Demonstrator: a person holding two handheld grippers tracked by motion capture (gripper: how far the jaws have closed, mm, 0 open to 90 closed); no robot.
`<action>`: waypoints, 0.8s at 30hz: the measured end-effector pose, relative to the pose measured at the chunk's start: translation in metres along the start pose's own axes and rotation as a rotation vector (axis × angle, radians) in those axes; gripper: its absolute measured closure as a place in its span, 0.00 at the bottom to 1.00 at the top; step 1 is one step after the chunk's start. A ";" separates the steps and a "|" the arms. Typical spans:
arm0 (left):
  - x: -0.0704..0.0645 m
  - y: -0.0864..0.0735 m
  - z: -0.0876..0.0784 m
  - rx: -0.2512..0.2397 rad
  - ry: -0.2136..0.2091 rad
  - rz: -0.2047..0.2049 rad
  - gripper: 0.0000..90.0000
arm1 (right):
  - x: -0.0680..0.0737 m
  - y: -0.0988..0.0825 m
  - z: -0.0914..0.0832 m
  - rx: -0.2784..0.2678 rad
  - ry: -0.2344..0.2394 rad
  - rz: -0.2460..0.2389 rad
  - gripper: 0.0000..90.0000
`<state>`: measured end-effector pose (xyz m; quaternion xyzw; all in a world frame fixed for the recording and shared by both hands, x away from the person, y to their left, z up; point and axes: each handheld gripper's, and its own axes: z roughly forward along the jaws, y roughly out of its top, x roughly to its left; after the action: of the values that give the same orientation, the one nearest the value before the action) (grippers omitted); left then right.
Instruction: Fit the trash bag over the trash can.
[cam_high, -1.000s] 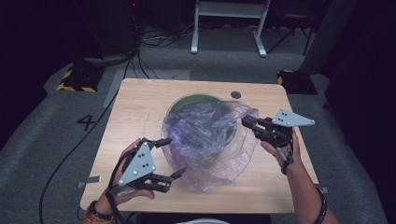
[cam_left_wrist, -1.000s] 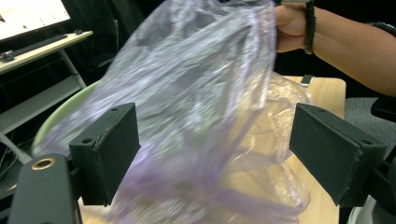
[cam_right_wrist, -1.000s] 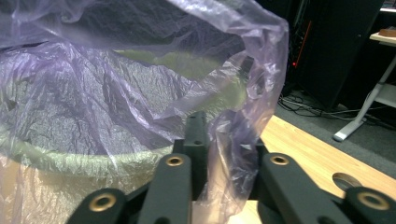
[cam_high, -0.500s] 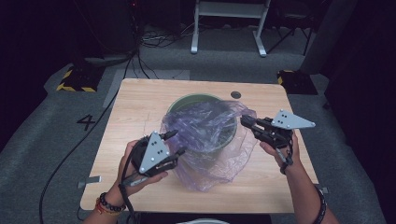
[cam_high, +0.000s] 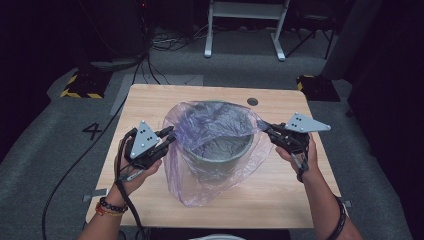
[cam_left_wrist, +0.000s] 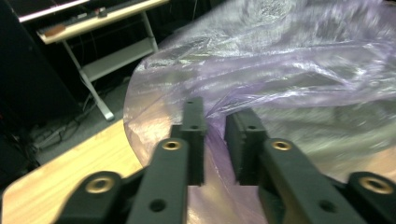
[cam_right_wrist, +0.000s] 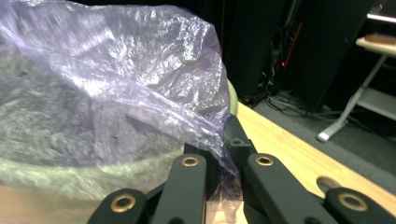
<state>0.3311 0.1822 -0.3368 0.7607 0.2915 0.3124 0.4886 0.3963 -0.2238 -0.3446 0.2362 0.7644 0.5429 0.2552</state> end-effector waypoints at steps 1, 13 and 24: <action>0.002 -0.002 0.001 0.008 0.003 -0.001 0.91 | -0.001 -0.002 0.000 0.008 -0.002 0.005 1.00; 0.023 -0.011 0.023 0.046 0.048 -0.026 0.98 | -0.014 -0.022 0.004 0.068 -0.061 0.014 0.99; 0.042 -0.017 0.050 0.035 0.058 -0.079 0.98 | -0.028 -0.025 0.025 0.065 -0.097 0.046 0.96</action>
<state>0.3931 0.1916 -0.3609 0.7477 0.3409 0.3097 0.4783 0.4321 -0.2314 -0.3717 0.2879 0.7627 0.5116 0.2714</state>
